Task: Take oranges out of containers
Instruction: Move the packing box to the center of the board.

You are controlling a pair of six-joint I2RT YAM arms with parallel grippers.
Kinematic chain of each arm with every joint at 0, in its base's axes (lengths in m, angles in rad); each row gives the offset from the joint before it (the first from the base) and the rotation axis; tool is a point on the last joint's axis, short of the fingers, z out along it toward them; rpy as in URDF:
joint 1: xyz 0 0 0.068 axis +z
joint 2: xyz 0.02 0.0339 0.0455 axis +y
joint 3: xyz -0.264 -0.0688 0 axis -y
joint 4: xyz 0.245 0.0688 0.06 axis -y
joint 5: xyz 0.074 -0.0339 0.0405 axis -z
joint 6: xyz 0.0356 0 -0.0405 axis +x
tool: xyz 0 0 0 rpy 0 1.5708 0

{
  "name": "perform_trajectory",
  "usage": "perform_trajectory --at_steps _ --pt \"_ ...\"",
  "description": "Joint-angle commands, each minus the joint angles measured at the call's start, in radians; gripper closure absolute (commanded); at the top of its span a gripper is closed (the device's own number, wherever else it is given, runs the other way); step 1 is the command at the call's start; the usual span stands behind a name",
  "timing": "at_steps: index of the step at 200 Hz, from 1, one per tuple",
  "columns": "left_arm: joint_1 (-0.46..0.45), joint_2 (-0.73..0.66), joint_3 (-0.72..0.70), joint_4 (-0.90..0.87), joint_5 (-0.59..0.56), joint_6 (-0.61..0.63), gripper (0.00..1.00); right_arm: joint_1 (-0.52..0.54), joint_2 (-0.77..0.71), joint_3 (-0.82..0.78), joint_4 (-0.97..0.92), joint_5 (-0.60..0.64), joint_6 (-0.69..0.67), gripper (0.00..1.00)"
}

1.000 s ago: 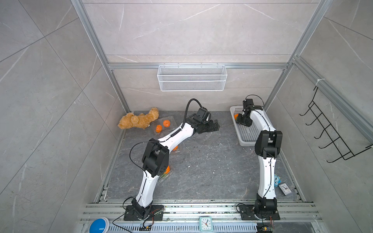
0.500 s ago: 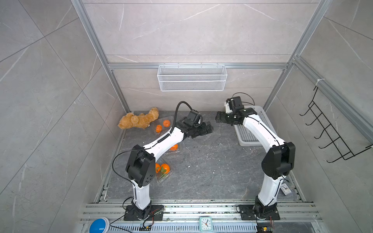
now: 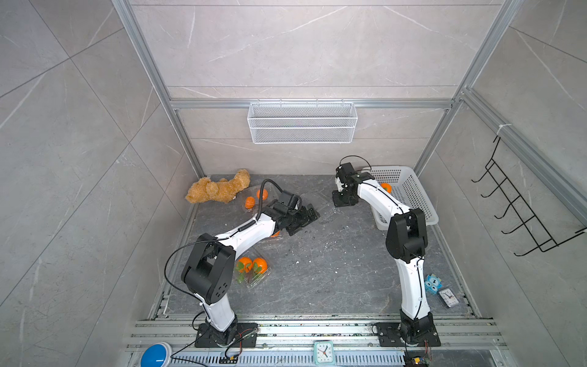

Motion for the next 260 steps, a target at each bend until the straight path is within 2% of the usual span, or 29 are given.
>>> perform_trajectory --at_steps 1,85,148,190,218,260 --pt "-0.001 0.014 0.009 0.090 0.048 -0.050 0.01 0.011 -0.008 -0.029 -0.021 0.014 -0.010 0.60" --pt "-0.005 0.136 0.054 0.141 0.081 -0.092 0.00 0.014 -0.132 -0.328 0.109 0.023 0.031 0.64" --pt "-0.007 0.145 0.060 0.130 0.074 -0.088 0.01 0.025 -0.210 -0.450 0.176 0.043 0.090 0.76" --pt "0.019 0.106 0.095 0.067 0.040 -0.043 0.01 0.043 -0.297 -0.589 0.290 0.115 0.090 0.88" --pt "0.036 0.101 0.164 0.019 0.016 -0.010 0.00 0.066 -0.351 -0.714 0.396 0.162 0.092 0.91" --pt "0.041 0.217 0.351 -0.021 0.030 -0.003 0.00 0.129 -0.433 -0.881 0.535 0.268 0.106 0.95"
